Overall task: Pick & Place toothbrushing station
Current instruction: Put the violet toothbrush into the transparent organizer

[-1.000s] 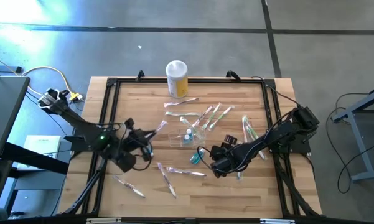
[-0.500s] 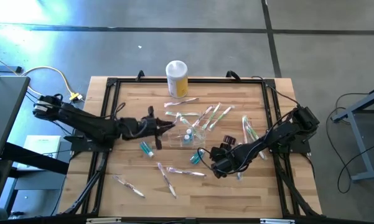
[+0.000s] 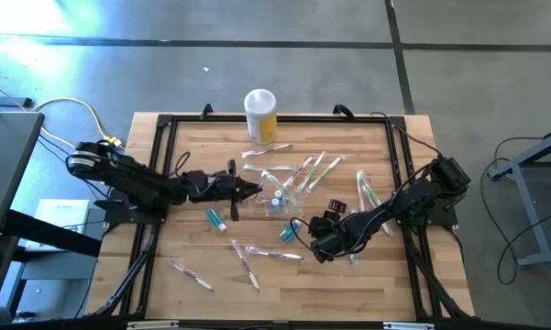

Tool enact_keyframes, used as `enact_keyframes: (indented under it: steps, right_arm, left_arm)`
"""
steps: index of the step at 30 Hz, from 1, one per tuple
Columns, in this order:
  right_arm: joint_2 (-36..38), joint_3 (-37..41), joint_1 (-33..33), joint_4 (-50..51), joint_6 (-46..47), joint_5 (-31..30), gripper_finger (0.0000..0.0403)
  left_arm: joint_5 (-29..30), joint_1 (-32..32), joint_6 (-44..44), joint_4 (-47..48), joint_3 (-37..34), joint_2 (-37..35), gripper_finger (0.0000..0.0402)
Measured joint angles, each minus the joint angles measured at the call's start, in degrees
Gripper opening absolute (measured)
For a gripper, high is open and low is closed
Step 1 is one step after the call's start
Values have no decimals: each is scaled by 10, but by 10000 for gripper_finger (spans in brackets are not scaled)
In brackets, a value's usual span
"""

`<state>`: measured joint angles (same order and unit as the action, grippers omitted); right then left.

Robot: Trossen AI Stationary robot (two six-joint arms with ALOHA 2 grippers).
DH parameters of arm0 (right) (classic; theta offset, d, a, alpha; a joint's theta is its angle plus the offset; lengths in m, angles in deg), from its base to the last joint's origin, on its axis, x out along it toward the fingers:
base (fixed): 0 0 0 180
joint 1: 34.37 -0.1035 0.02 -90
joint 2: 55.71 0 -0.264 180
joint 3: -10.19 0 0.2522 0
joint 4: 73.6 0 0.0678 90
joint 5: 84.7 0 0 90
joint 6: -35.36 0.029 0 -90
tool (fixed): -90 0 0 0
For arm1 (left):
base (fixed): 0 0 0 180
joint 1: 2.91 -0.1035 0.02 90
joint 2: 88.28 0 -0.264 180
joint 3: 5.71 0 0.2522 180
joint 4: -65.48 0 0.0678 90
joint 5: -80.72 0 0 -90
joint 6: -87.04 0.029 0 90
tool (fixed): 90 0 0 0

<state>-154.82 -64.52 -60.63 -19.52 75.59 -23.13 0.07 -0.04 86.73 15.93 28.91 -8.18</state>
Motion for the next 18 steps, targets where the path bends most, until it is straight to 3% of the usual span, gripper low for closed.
enact_keyframes:
  steps: [7, 18]
  right_arm:
    - [0, 0, 0, -2, 0, 0, 165]
    - [0, 0, 0, -7, -11, -2, 165]
  left_arm:
    - [-18, -8, -1, -84, -17, 51, 9]
    - [-71, -53, -72, -178, -18, 158, 9]
